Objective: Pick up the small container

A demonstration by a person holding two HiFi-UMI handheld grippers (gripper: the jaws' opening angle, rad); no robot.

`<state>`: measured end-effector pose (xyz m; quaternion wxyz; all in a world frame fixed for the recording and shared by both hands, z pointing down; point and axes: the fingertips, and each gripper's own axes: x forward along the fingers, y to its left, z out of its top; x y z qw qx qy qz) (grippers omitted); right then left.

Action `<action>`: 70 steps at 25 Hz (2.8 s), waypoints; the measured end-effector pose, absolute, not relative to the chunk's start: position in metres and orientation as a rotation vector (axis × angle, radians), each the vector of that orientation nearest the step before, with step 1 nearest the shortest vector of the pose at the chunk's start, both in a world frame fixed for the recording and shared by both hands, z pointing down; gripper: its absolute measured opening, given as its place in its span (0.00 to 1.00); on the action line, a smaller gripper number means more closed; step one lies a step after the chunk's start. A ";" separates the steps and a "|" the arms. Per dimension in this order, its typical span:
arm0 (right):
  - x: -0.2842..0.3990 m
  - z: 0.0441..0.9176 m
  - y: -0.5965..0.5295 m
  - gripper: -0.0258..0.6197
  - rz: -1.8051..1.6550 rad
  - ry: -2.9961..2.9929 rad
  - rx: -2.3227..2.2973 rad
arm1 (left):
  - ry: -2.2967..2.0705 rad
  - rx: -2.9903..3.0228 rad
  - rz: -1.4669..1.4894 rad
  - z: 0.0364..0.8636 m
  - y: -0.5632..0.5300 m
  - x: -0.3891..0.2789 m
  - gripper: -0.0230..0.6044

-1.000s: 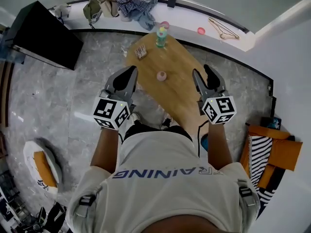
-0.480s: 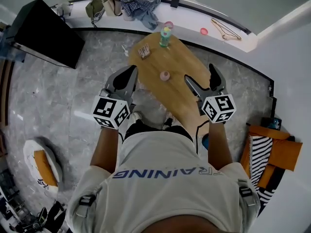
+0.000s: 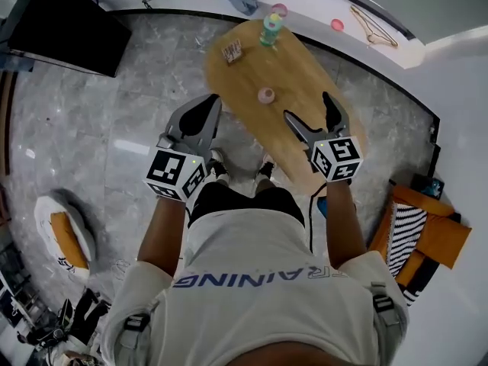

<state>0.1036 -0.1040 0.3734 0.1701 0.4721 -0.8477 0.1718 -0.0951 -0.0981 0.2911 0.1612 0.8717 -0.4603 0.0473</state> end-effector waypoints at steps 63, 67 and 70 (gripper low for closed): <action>0.052 0.810 -0.217 0.71 0.569 -2.110 1.188 | -1.211 2.326 0.339 0.579 -0.174 -0.084 0.04; 0.058 0.765 -0.214 0.71 0.562 -2.125 1.215 | -1.212 2.359 0.314 0.553 -0.171 -0.082 0.04; 0.065 0.729 -0.209 0.71 0.562 -2.137 1.238 | -1.223 2.372 0.295 0.532 -0.167 -0.081 0.04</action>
